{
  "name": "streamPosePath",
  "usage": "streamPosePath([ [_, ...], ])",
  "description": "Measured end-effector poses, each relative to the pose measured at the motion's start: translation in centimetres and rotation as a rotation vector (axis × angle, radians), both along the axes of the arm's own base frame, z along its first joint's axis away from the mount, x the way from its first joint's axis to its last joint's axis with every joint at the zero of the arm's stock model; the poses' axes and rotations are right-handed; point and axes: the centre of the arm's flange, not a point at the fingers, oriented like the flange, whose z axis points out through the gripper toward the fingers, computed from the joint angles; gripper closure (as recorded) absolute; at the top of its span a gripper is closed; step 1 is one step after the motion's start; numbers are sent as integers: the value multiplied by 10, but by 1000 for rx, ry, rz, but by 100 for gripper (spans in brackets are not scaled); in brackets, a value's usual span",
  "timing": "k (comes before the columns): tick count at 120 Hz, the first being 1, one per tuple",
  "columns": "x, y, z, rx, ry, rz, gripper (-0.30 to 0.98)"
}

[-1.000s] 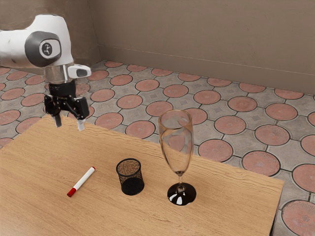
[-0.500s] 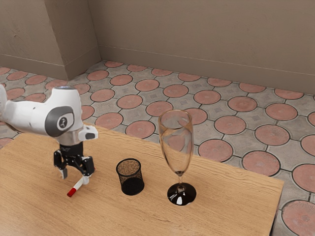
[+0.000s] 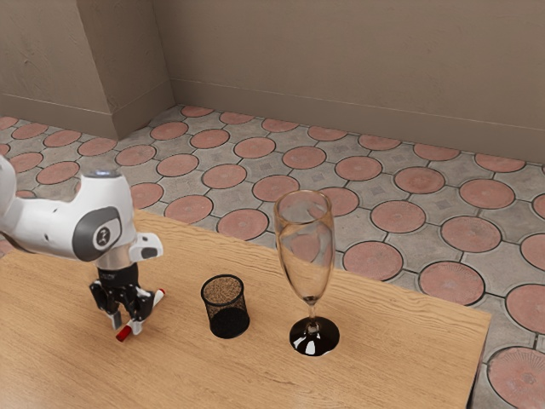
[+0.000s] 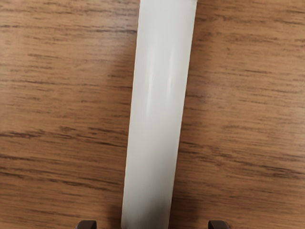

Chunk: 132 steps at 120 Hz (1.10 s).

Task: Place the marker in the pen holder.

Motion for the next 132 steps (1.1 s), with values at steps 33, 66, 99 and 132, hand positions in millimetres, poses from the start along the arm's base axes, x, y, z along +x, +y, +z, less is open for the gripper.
streamPosePath([
  [33, -2, -1, -4, 33, -52, -44, 64],
  [66, 4, 2, 6, 54, -94, -47, 74],
  [99, 33, -104, 167, 121, -211, -263, 78],
  [132, 33, -180, 161, 122, -101, -355, 79],
])
